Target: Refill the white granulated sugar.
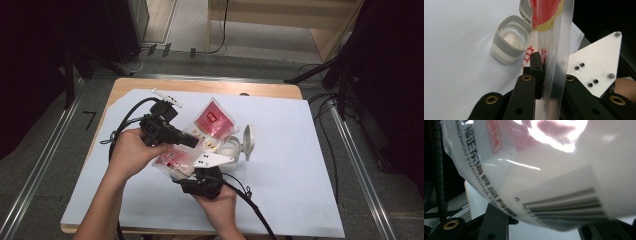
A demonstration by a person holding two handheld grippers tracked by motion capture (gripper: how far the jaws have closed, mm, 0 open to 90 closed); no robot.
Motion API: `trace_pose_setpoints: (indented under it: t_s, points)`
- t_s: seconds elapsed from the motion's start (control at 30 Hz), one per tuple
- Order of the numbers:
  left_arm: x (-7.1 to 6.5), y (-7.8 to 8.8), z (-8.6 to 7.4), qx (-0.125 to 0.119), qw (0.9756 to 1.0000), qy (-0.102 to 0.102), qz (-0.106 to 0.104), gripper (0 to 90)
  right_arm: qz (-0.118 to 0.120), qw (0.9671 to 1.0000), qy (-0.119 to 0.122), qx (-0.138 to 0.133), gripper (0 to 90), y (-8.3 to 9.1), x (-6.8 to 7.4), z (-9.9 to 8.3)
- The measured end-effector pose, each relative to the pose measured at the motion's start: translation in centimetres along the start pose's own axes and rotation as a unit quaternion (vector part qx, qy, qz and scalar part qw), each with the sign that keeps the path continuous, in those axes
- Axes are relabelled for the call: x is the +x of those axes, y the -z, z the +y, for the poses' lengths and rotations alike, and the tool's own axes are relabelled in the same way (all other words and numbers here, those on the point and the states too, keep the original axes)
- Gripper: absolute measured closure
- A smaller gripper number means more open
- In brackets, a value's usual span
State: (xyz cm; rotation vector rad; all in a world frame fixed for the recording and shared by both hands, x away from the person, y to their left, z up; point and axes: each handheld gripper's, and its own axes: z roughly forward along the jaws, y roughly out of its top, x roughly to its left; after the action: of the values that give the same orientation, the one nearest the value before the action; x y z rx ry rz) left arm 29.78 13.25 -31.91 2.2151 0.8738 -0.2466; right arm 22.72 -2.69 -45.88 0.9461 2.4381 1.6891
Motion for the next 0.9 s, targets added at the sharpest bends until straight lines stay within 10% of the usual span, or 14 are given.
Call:
trace_pose_setpoints:
  t_s: [0.9]
  points:
    - [0.3, 2.7, -1.4, -0.028, 0.9994, -0.018, -0.012, 88.7, -0.028, 0.9988, -0.032, -0.023, 58.0, 1.1, -1.3, 0.1]
